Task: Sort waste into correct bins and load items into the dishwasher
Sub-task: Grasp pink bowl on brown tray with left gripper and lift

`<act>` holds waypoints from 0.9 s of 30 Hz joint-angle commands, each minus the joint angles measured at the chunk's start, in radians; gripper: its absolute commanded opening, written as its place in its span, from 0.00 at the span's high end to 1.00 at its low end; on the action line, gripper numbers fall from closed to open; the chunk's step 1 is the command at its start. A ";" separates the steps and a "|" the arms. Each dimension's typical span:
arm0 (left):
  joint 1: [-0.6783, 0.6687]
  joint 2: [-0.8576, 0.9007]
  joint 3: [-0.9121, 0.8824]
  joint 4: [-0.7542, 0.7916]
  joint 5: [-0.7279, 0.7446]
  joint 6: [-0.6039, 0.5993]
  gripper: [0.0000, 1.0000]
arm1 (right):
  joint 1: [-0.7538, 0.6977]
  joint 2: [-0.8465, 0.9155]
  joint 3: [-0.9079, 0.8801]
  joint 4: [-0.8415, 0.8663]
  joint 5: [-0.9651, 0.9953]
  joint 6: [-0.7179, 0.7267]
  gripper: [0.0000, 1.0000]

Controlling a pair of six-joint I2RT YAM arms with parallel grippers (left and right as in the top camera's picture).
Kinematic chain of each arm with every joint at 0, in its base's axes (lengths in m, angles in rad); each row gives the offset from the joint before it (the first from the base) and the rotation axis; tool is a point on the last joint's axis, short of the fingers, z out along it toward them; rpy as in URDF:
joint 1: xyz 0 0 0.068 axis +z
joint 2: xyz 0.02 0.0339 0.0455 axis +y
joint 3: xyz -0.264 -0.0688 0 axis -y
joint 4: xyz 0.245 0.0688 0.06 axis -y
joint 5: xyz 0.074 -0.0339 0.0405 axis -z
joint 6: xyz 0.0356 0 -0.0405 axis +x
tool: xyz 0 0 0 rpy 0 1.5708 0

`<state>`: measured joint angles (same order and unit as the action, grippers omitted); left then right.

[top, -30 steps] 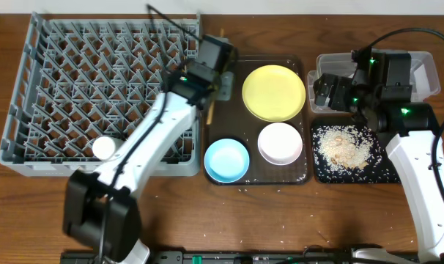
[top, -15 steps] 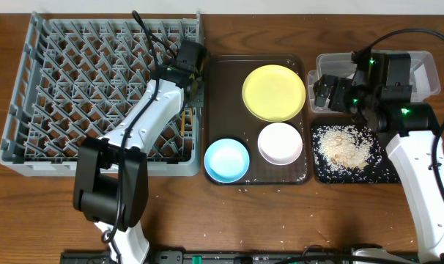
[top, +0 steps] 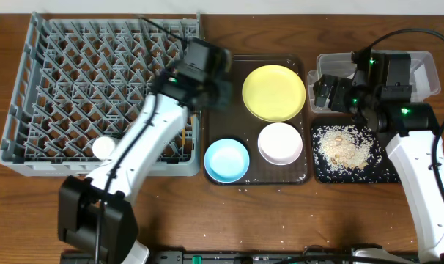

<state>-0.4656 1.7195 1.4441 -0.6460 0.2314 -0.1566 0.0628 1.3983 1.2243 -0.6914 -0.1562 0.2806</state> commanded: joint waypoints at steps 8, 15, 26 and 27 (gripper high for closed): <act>-0.162 0.208 -0.010 0.080 0.072 0.021 0.47 | -0.003 -0.006 0.010 -0.001 0.010 0.003 0.01; -0.207 0.284 -0.010 0.082 0.074 0.003 0.47 | -0.003 -0.006 0.010 -0.001 0.010 0.003 0.01; -0.215 0.398 -0.019 0.137 0.075 0.002 0.71 | -0.003 -0.006 0.010 -0.001 0.010 0.003 0.01; -0.215 0.398 -0.019 0.140 0.075 0.001 0.74 | -0.003 -0.006 0.010 -0.001 0.010 0.003 0.01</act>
<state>-0.6796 2.1021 1.4353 -0.5053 0.2985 -0.1577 0.0631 1.3983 1.2243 -0.6914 -0.1558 0.2810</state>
